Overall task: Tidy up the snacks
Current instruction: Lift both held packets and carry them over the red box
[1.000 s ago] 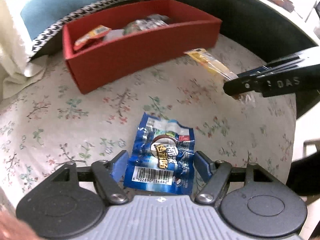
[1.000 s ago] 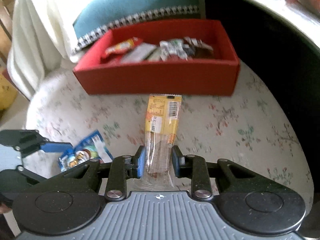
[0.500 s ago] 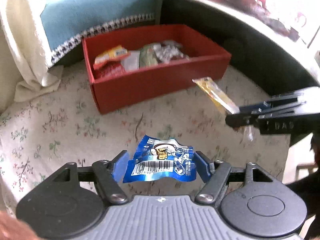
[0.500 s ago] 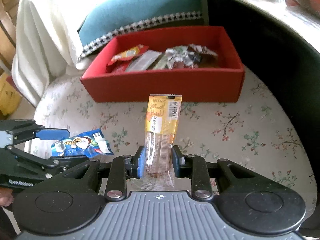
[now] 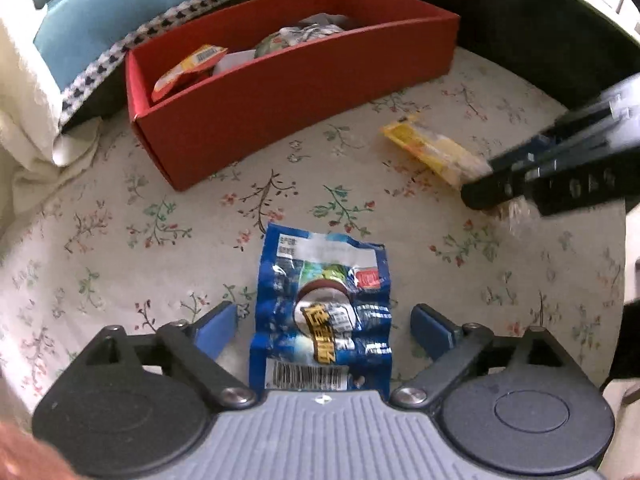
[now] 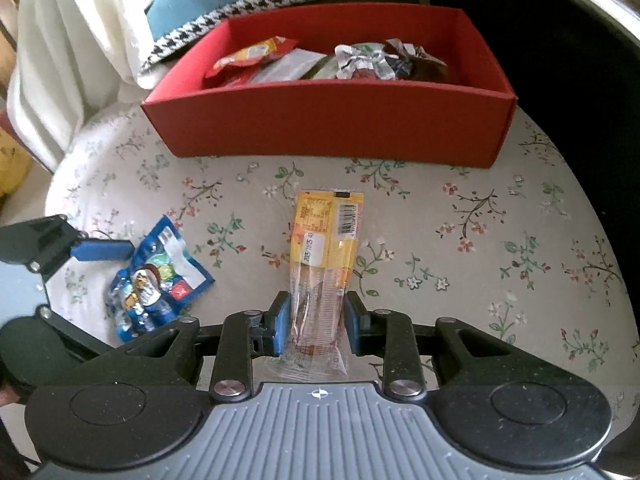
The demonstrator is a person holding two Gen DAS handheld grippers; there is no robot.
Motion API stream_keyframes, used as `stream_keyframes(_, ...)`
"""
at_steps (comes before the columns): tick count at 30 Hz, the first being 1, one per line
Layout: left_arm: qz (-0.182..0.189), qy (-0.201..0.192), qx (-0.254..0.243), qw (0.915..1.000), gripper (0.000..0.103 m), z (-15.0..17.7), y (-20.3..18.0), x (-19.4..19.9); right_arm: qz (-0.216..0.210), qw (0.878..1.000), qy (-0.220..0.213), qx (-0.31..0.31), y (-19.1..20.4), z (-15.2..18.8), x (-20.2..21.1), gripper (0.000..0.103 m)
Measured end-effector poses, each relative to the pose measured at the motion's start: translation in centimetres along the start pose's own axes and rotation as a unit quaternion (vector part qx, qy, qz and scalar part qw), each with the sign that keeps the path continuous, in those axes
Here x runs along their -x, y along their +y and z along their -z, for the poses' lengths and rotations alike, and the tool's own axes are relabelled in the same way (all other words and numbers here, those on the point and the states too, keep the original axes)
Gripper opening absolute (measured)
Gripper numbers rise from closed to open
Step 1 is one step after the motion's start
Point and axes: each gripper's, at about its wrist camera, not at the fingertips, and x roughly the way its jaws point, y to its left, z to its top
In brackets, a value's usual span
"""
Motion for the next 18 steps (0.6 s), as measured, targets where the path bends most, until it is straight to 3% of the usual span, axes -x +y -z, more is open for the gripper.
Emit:
stream_keyframes(1,0.001,-0.001,0.006,1.0,0.087,-0.2,0.2,0.0,0.003,1.0,0.004,0.002,0.0,-0.1,-0.4,0.039)
stream_keyframes(5,-0.005,-0.01,0.022,0.9997,0.061,-0.4,0.4,0.6,0.013,1.0,0.008,0.004,0.2,-0.4,-1.1,0.041)
stream_keyframes(10,0.004,-0.007,0.031,0.9995,0.061,-0.3,0.4,1.0,0.006,1.0,0.009,0.021,1.3,-0.2,-0.8,0.036)
stream_keyframes(18,0.018,-0.043,0.058,0.9972,0.061,-1.2,1.2,3.5,-0.014,0.999,-0.03,0.006,1.2,-0.6,1.7,0.036)
